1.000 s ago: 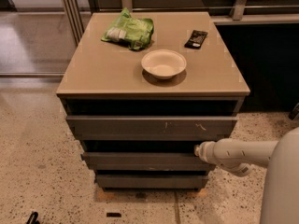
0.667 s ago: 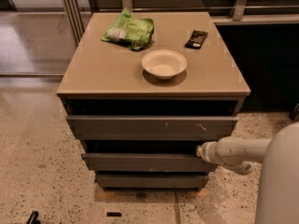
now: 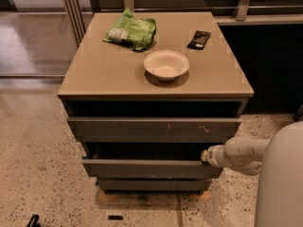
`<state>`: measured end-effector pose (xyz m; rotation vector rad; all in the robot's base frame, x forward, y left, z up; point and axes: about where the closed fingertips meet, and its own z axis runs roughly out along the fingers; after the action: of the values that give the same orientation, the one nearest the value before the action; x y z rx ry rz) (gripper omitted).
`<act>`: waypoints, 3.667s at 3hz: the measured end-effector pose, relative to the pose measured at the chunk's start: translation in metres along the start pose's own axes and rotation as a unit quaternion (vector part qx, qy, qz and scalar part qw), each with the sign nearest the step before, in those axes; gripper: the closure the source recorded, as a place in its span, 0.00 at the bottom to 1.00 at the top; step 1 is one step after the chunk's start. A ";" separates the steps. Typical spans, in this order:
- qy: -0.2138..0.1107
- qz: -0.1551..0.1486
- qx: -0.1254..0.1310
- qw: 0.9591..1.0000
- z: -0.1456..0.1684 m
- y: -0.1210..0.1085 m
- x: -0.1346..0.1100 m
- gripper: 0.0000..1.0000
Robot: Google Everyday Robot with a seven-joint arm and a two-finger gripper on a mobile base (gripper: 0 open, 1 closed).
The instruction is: Open middle drawer
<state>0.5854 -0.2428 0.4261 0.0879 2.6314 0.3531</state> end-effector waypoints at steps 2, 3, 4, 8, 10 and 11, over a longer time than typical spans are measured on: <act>0.038 0.017 -0.019 0.999 -0.007 -0.007 0.014 1.00; 0.038 0.017 -0.019 0.999 -0.008 -0.007 0.014 1.00; 0.061 0.008 -0.047 0.997 -0.016 -0.007 0.026 1.00; 0.131 -0.098 -0.089 0.982 -0.002 0.046 0.072 1.00; 0.131 -0.111 -0.110 0.979 -0.006 0.048 0.092 1.00; 0.129 -0.117 -0.127 0.977 -0.009 0.050 0.104 1.00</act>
Offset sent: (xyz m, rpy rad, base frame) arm -0.0688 -0.0325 -0.0199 0.2111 0.3260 0.0314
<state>0.4895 -0.1844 0.4002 -0.3713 2.7814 0.6516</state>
